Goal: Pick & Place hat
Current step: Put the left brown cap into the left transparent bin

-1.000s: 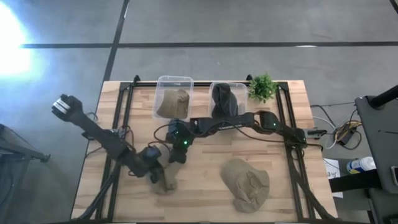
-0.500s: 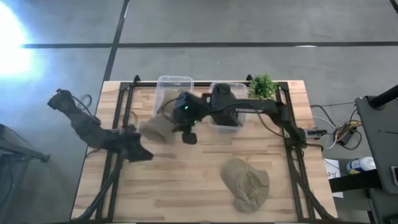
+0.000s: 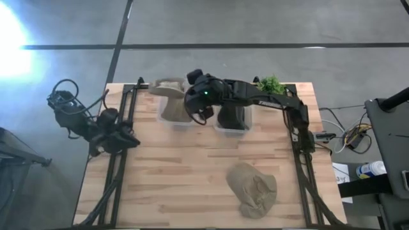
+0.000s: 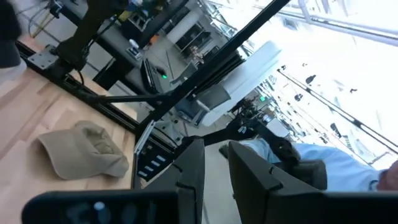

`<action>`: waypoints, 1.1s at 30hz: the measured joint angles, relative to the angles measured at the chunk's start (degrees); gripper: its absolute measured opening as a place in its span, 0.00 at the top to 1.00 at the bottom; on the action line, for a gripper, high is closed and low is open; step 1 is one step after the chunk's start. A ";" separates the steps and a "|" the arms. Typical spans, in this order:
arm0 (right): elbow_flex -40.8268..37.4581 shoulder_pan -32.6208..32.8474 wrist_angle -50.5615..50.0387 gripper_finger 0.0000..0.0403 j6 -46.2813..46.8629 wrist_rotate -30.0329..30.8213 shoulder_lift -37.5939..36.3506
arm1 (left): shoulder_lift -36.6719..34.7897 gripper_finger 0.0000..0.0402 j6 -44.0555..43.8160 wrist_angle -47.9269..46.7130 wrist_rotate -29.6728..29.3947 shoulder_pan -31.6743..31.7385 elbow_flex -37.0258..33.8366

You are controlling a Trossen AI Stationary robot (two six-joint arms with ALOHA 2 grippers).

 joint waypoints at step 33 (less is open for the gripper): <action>-3.72 13.75 -21.04 0.97 -5.56 23.54 -6.89 | 0.25 0.83 7.72 -0.85 -15.53 0.12 -0.44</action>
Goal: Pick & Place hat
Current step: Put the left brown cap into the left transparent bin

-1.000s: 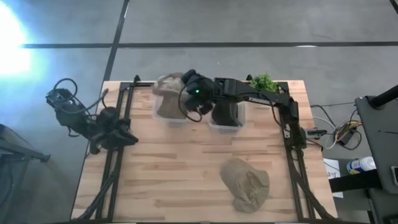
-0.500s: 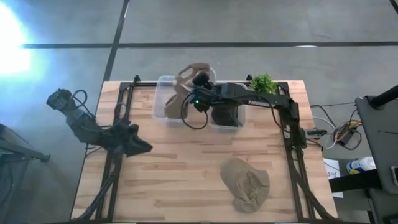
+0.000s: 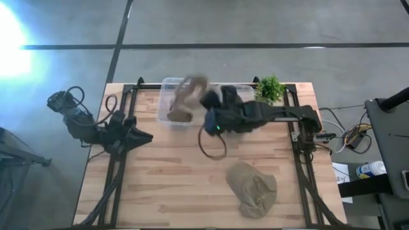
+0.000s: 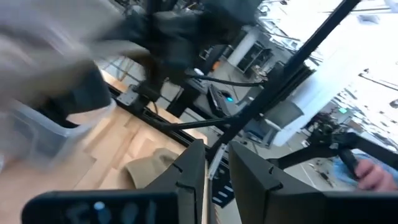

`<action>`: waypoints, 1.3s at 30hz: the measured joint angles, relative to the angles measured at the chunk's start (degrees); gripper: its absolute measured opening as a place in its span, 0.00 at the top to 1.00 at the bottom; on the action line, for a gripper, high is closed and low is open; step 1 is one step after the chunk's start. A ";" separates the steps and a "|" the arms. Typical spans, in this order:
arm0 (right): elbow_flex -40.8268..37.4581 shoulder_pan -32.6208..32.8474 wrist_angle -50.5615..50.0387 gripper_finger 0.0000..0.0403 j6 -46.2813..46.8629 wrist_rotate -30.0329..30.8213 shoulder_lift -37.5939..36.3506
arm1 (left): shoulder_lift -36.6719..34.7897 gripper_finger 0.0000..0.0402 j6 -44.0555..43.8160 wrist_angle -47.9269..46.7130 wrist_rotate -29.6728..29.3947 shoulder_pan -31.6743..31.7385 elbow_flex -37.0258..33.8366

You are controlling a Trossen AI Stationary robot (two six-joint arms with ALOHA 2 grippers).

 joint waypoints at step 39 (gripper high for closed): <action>1.67 8.58 -6.56 0.97 44.82 -81.63 9.51 | 35.31 0.83 -2.99 35.62 40.21 13.96 -2.08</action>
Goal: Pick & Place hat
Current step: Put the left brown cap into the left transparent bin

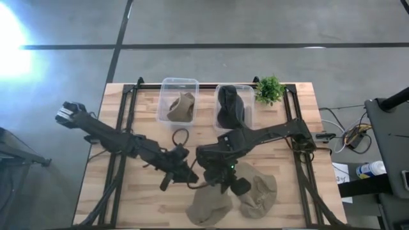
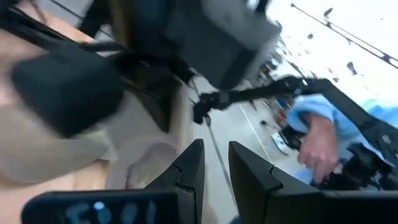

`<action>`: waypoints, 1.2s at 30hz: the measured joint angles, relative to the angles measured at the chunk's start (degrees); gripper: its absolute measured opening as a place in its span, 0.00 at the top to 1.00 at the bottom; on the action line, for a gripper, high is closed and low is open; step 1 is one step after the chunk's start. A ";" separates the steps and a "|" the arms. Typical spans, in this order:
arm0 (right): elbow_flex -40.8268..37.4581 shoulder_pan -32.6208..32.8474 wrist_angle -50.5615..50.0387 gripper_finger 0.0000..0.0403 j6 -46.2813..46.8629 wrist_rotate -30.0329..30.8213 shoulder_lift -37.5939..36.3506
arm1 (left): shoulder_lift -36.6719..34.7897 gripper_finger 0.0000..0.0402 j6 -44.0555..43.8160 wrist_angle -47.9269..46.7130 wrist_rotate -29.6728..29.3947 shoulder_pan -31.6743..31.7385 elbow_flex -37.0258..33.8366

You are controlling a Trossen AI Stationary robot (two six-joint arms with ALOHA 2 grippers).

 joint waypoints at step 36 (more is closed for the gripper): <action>-0.04 -2.04 -0.09 0.72 6.77 16.82 -5.33 | 8.71 1.00 7.76 -9.06 7.75 0.53 10.26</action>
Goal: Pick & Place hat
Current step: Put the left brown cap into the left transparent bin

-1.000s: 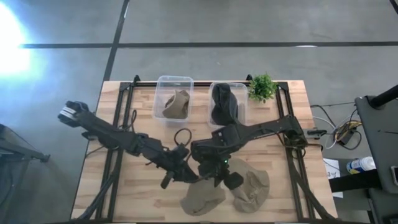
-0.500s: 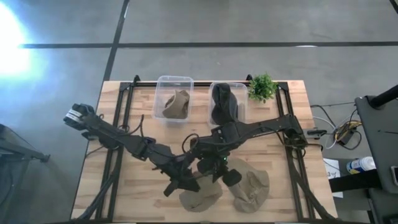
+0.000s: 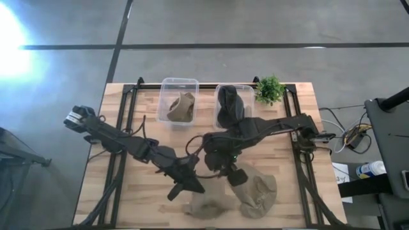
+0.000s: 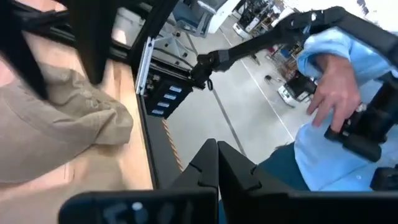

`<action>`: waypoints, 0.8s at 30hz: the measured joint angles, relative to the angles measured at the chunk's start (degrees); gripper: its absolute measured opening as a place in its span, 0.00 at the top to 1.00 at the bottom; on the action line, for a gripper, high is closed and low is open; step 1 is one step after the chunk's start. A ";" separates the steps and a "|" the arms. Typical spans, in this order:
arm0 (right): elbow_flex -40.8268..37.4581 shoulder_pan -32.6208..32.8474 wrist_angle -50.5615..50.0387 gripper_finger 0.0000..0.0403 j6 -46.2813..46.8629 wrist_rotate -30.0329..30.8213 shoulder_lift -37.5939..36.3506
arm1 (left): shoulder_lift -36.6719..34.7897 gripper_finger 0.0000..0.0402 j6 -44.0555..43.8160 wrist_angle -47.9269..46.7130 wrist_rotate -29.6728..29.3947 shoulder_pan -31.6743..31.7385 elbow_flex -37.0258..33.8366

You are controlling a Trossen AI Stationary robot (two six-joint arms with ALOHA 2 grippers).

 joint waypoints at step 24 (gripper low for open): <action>-32.85 0.72 38.30 0.60 18.65 5.71 2.32 | -14.76 1.00 -13.64 -23.20 -16.16 -1.12 -18.81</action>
